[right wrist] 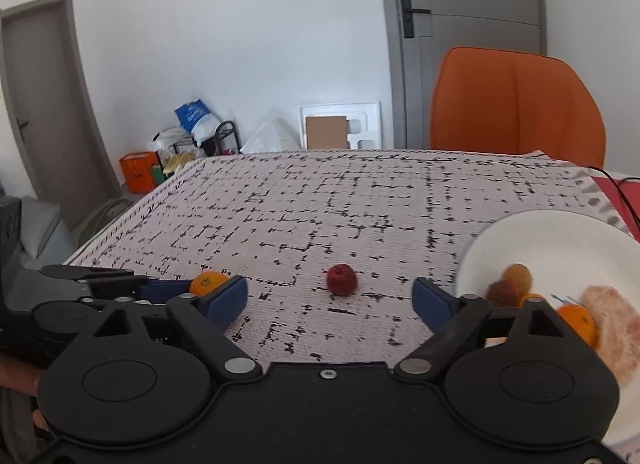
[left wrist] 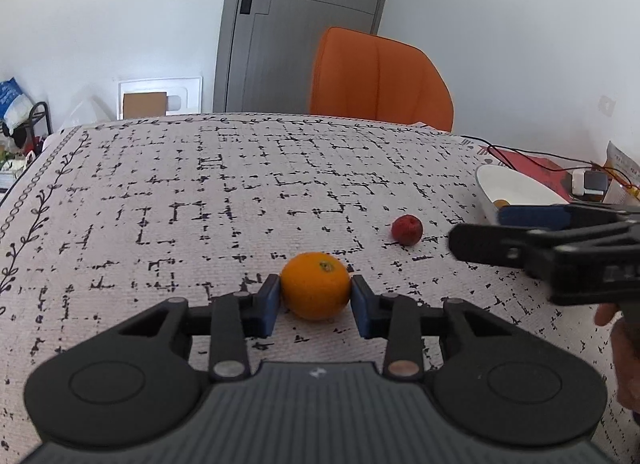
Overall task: Organize fruits
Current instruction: 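Close the left gripper on the small orange while the right gripper grasps the red fruit, then carry the small orange and red fruit over the white bowl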
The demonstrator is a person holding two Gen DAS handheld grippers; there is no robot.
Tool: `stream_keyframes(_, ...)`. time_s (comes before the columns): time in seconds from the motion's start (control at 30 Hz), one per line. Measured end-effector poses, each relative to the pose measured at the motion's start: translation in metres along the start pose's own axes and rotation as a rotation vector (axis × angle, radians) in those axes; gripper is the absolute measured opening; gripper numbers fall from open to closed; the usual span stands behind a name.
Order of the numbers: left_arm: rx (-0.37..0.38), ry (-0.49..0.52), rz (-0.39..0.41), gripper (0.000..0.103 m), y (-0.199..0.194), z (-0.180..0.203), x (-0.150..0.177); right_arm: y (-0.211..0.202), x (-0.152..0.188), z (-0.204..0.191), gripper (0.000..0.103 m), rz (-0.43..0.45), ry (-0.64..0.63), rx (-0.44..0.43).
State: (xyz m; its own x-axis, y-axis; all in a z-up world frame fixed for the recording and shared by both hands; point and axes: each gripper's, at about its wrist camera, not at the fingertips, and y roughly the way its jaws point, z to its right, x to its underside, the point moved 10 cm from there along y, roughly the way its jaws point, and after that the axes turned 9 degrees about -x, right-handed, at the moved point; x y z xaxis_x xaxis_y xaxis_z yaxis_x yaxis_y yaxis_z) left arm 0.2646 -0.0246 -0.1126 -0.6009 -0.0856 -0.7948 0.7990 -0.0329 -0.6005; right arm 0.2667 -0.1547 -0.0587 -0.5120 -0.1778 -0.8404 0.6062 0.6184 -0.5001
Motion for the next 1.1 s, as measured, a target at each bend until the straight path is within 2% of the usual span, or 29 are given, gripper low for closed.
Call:
stream_keyframes(0.07,-0.006,-0.014,0.007,0.036,-0.002,-0.005,-0.001,0.008,0.000,-0.001,0.076,-0.016,-0.010,-0.001)
stream_keyframes(0.23,-0.031,-0.047,0.026,0.036,-0.007,-0.018,-0.009,0.021,-0.002,0.002,0.074,-0.038,-0.021,0.015)
stream_keyframes(0.4,-0.051,-0.062,0.041,0.036,-0.010,-0.028,-0.013,0.035,0.001,0.006,0.062,-0.068,-0.022,0.029)
stream_keyframes(0.53,-0.067,-0.081,0.059,0.036,-0.013,-0.037,-0.017,0.043,0.001,0.005,0.060,-0.085,-0.034,0.036)
stream_keyframes(0.73,-0.069,-0.090,0.075,0.036,-0.017,-0.042,-0.021,0.056,0.001,0.007,0.048,-0.106,-0.050,0.063)
stream_keyframes(0.8,-0.068,-0.092,0.083,0.036,-0.019,-0.042,-0.023,0.060,0.004,0.009,0.029,-0.130,-0.065,0.078)
stream_keyframes(0.87,-0.062,-0.098,0.092,0.036,-0.021,-0.042,-0.024,0.058,0.006,0.008,0.022,-0.129,-0.086,0.102)
stream_keyframes(1.1,-0.060,-0.084,0.117,0.036,-0.029,-0.036,-0.028,0.040,0.006,-0.002,0.021,-0.105,-0.058,0.087)
